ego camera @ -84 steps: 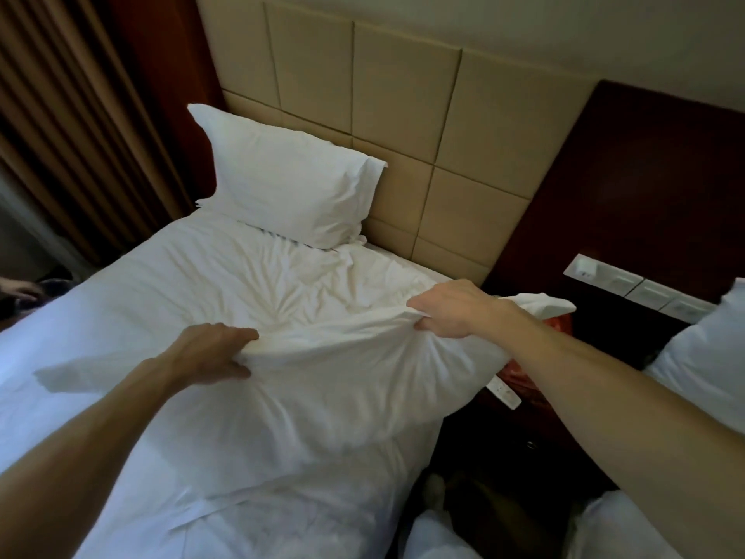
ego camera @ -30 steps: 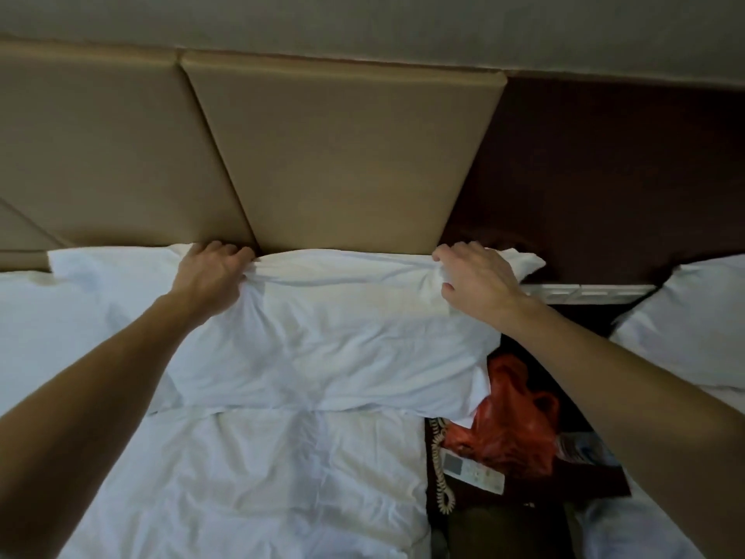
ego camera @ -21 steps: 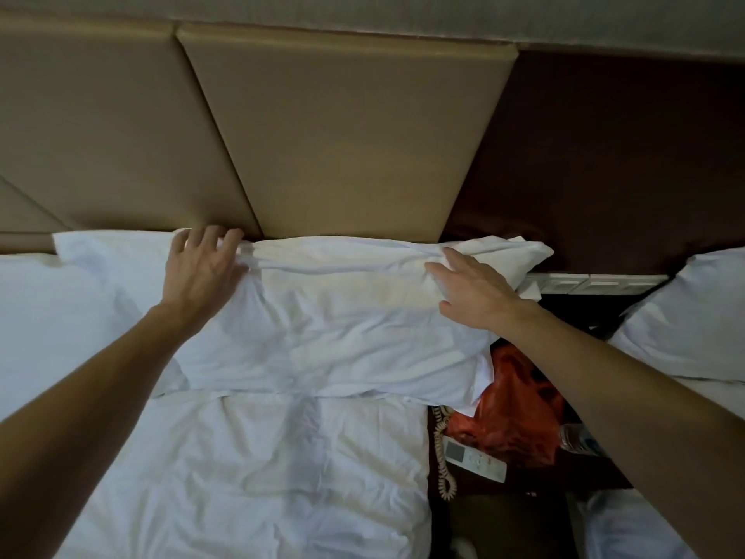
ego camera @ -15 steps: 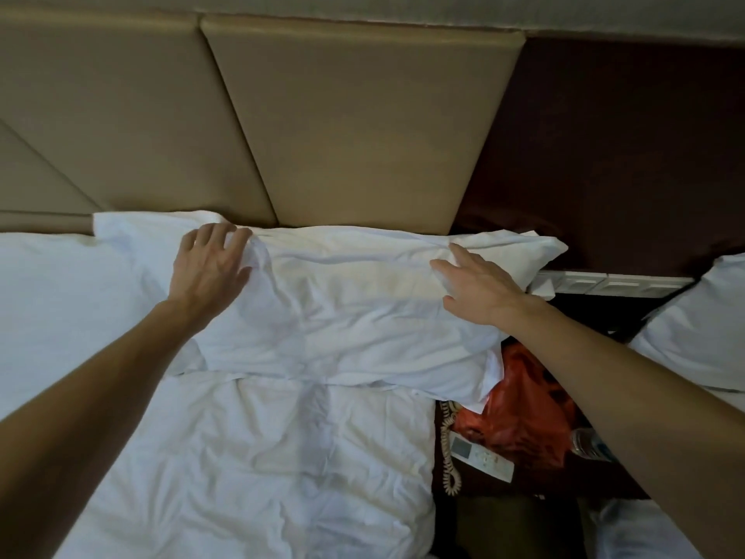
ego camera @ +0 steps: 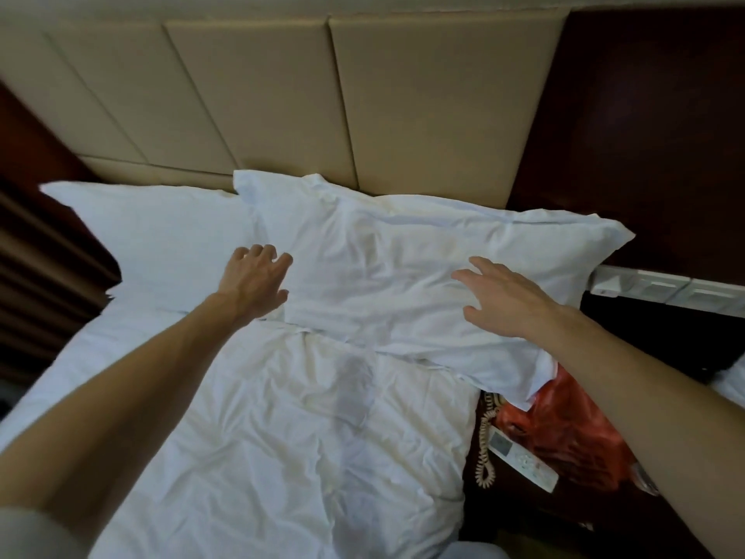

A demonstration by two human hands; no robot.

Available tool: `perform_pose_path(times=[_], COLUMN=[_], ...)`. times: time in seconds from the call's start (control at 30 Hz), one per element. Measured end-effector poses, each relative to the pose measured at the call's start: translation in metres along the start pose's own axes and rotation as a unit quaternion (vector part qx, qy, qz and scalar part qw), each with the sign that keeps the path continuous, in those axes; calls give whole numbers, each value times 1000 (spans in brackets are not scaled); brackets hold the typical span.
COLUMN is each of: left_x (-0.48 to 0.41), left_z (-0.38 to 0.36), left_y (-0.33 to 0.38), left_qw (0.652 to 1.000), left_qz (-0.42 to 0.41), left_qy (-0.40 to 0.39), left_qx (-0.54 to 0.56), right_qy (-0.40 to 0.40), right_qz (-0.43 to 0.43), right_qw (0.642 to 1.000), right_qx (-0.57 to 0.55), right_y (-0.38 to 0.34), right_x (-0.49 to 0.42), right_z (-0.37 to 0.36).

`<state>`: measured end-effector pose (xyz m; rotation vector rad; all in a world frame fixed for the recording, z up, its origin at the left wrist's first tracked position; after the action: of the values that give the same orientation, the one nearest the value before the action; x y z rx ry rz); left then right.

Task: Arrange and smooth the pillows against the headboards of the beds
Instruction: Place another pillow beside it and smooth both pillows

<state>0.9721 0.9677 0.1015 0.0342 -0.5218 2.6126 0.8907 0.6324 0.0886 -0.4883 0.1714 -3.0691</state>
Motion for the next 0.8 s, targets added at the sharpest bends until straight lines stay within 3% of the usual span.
perform_pose_path(times=[0.4, 0.53, 0.67, 0.8], left_x=[16, 1, -27, -54], left_z=[-28, -100, -196, -277], left_y=[-27, -48, -69, -89], left_qw=[995, 995, 996, 1000], left_qz=[-32, -24, -18, -10], left_qy=[-14, -37, -68, -5], left_qx=[-89, -94, -59, -4], right_qy=[90, 108, 113, 121], right_qz=[39, 41, 22, -5], right_qw=[991, 981, 983, 982], right_qx=[-91, -154, -146, -145], right_y=[-84, -124, -161, -211], right_x=[-4, -37, -76, -122], right_z=[-12, -63, -134, -187])
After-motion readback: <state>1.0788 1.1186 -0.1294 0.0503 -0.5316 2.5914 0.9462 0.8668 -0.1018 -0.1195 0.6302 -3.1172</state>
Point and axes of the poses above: each hand's wrist, its own x-axis away from the middle knuckle, its own z-axis out of the back of the hand, y = z × x, the point moved 10 cm from there along -x, towards the middle knuckle, and after that the axes turned 9 degrees about -z, right-handed, at the moved point
